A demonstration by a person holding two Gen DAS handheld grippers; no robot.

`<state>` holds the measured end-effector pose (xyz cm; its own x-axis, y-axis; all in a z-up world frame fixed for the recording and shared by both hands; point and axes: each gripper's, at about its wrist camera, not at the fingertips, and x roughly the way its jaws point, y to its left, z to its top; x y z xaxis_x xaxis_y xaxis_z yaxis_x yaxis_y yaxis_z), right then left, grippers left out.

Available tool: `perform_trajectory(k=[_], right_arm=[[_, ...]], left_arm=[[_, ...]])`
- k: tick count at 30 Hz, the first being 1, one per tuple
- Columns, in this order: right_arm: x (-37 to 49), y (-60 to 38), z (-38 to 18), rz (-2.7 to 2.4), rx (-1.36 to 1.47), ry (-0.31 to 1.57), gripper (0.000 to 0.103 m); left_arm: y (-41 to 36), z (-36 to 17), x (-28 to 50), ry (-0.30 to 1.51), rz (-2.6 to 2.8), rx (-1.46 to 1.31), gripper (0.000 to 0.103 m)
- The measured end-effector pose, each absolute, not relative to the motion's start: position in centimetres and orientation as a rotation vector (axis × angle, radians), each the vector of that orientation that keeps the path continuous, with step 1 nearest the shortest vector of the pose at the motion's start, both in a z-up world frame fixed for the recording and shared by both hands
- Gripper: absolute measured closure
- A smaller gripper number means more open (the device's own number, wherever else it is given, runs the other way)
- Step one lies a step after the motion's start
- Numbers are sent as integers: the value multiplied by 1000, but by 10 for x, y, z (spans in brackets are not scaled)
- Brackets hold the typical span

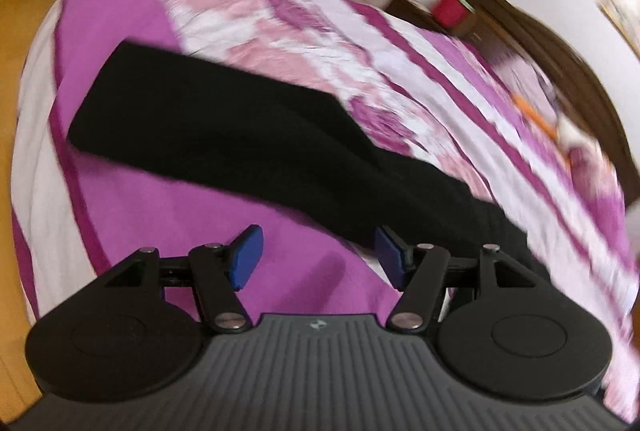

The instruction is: Fold small clothes

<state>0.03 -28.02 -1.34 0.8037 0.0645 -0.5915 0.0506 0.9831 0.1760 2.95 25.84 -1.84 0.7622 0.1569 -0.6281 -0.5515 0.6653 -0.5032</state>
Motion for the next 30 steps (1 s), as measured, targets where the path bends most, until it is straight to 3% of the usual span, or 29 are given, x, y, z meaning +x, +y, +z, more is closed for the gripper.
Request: perform_trajectory(k=[4, 8, 13, 14, 15, 18, 30], right_arm=[[0, -281, -26, -10, 202, 668, 49], [-1, -276, -31, -19, 184, 664, 49], [-3, -273, -33, -21, 172, 657, 49], [-3, -273, -33, -21, 175, 656, 49], [-3, -273, -34, -22, 178, 653, 49], [-4, -273, -35, -23, 180, 649, 49], [-5, -276, -37, -17, 206, 642, 49]], left_arm=[[266, -26, 32, 567, 445, -811, 35], [276, -32, 45, 522, 452, -851, 26], [294, -29, 64, 448, 500, -820, 29], [298, -29, 67, 442, 500, -821, 43], [301, -27, 70, 443, 488, -813, 65], [306, -17, 76, 443, 418, -781, 89], [268, 70, 81, 292, 161, -570, 95]])
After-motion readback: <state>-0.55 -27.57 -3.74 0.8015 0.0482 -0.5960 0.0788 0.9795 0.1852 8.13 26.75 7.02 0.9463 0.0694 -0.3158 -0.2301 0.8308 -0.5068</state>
